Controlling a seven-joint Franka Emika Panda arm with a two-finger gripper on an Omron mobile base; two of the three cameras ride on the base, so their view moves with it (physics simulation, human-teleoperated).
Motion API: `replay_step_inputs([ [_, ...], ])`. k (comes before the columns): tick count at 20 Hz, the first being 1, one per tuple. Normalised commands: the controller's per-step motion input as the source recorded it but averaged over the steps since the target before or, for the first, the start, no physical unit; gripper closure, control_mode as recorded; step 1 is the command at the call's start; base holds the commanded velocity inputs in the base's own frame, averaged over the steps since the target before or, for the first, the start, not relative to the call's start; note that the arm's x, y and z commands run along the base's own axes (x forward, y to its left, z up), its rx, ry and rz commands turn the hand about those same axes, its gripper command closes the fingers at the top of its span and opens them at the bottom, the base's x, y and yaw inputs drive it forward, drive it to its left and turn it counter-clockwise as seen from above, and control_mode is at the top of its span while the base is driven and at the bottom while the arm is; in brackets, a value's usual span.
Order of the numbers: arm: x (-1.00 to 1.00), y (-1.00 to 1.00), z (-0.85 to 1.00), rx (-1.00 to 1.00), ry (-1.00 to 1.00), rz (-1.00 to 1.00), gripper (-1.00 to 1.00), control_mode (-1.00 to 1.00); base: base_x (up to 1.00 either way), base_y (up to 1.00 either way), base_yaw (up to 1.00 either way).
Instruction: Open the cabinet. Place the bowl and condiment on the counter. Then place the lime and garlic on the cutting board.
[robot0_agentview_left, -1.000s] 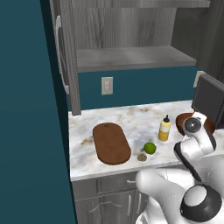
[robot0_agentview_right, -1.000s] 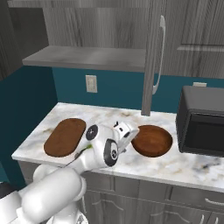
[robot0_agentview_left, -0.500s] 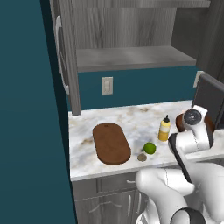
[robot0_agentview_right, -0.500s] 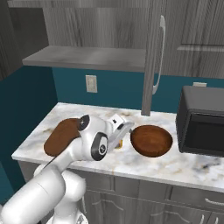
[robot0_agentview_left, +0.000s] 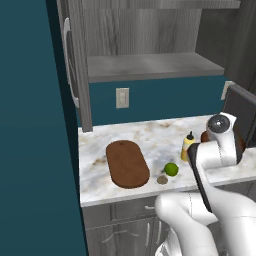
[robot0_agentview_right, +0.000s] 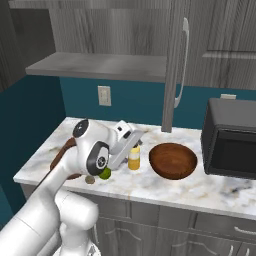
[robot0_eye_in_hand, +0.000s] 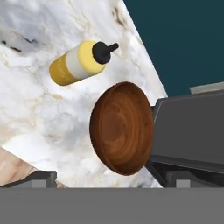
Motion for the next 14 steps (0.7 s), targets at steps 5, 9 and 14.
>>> replay_step_inputs([
  [5,-0.18,0.29,0.46,-0.02,0.01,0.06,-1.00,-1.00,0.00,0.00,0.00],
  [9,-0.17,0.22,0.53,-0.03,0.00,0.11,-1.00,-1.00,0.00,0.00,0.00],
  [14,-0.07,0.18,0.42,-0.03,0.00,0.12,-1.00,-1.00,0.00,0.00,0.00],
])
